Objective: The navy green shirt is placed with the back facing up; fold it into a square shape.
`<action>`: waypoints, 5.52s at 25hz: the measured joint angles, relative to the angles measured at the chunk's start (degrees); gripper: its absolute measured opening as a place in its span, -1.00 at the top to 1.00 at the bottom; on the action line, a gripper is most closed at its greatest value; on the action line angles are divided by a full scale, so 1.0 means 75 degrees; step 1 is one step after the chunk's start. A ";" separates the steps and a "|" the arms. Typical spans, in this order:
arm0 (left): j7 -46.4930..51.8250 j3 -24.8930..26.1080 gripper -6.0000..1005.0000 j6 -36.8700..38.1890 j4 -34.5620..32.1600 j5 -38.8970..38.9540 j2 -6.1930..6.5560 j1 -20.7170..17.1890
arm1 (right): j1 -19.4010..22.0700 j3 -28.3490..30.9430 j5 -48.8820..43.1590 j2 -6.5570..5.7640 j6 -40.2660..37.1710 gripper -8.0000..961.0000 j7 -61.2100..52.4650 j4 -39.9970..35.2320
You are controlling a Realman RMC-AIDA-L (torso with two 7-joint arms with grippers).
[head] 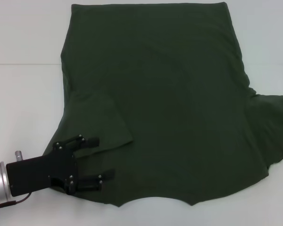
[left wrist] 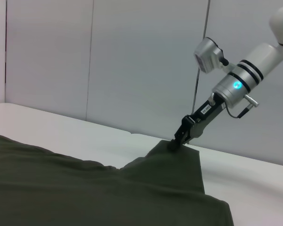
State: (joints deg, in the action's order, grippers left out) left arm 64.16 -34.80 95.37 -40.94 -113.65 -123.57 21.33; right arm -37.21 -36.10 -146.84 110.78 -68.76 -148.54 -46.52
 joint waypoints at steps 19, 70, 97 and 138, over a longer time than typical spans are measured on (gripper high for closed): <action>0.0012 -0.0001 -0.87 -0.0088 0.0023 0.0000 0.0001 0.0002 | -0.0653 -0.0262 0.0350 0.0282 -0.0338 0.95 0.0307 -0.0138; 0.0230 0.0058 -0.87 -0.0107 0.0022 0.0007 -0.0021 0.0117 | 0.1275 0.0726 0.4567 0.0197 -0.0722 -0.84 0.2006 0.2619; 0.0246 0.0189 -0.87 -0.0131 0.0139 0.0025 -0.0035 0.0131 | 0.0943 0.1648 0.4545 0.0353 0.0754 -0.82 0.0675 0.3474; 0.0245 0.0153 -0.87 0.0000 0.0151 0.0024 -0.0047 0.0095 | 0.0410 0.1070 0.4521 0.0550 0.1850 -0.63 0.0787 0.3576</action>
State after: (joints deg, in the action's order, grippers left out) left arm 66.00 -33.65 95.37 -39.81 -113.47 -123.92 22.04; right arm -34.14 -28.07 -112.94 114.91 -54.88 -142.64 -19.70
